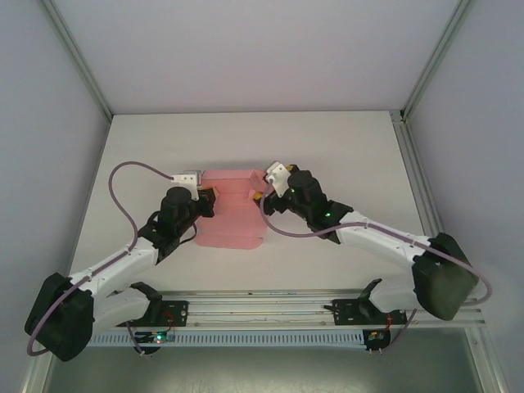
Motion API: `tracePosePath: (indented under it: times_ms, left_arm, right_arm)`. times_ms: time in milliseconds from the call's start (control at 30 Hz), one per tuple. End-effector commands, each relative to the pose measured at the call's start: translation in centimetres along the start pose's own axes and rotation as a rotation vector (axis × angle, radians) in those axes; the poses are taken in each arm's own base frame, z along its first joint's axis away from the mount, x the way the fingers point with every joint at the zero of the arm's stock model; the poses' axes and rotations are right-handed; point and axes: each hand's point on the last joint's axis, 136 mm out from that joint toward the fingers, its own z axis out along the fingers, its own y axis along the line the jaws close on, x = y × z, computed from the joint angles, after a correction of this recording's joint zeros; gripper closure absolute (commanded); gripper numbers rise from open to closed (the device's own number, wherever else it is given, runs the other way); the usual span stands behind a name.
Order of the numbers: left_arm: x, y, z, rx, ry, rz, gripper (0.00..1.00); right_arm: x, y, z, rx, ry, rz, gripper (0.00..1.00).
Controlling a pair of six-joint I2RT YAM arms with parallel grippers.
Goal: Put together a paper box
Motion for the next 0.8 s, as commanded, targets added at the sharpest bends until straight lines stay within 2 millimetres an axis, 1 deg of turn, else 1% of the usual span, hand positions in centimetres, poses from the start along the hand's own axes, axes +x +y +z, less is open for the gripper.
tracePosePath:
  times_ms: [0, 100, 167, 200, 300, 367, 433, 500, 567, 633, 700, 767]
  left_arm:
    - [-1.9, -2.7, -0.4, 0.112, -0.053, -0.035, 1.00]
    - [-2.1, -2.2, -0.4, 0.086, -0.063, -0.059, 1.00]
    - [-2.2, -1.5, -0.4, 0.047, -0.066, -0.076, 1.00]
    - [-2.2, -1.1, -0.4, 0.023, -0.067, -0.081, 1.00]
    - [-2.1, -0.4, -0.3, -0.018, -0.066, -0.083, 1.00]
    - [-1.9, 0.1, -0.2, -0.033, -0.063, -0.088, 1.00]
    - [-1.7, 0.5, -0.1, -0.048, -0.054, -0.095, 1.00]
    - [-1.7, 0.8, 0.1, -0.050, -0.048, -0.099, 1.00]
    - [-1.7, 0.7, 0.2, -0.022, -0.041, -0.106, 1.00]
    - [-2.0, 0.4, 0.3, 0.016, -0.041, -0.112, 1.00]
    - [-2.0, -0.2, 0.4, 0.059, -0.029, -0.097, 1.00]
    - [-2.0, -0.8, 0.3, 0.092, -0.022, -0.076, 1.00]
  right_arm:
    - [-1.4, -0.4, 0.6, 0.087, -0.015, -0.062, 0.02]
    - [-1.4, -1.8, 0.1, 0.170, -0.013, -0.041, 0.02]
    - [-2.0, -2.6, -0.9, 0.196, -0.053, -0.003, 0.02]
    - [-2.5, -2.3, -1.6, 0.184, -0.085, 0.007, 0.02]
    - [-3.6, -2.6, -4.3, 0.155, -0.170, 0.057, 0.02]
    - [-3.7, -2.6, -6.2, 0.111, -0.209, 0.084, 0.02]
    - [-3.6, -3.2, -8.2, 0.080, -0.234, 0.132, 0.02]
    - [-3.1, -4.7, -9.8, 0.090, -0.233, 0.197, 0.02]
    - [-2.2, -7.4, -11.2, 0.157, -0.241, 0.273, 0.02]
    - [-1.1, -10.6, -12.5, 0.239, -0.240, 0.366, 0.02]
    - [-0.3, -12.9, -13.0, 0.265, -0.223, 0.454, 0.02]
    - [0.2, -14.4, -12.8, 0.221, -0.202, 0.537, 0.02]
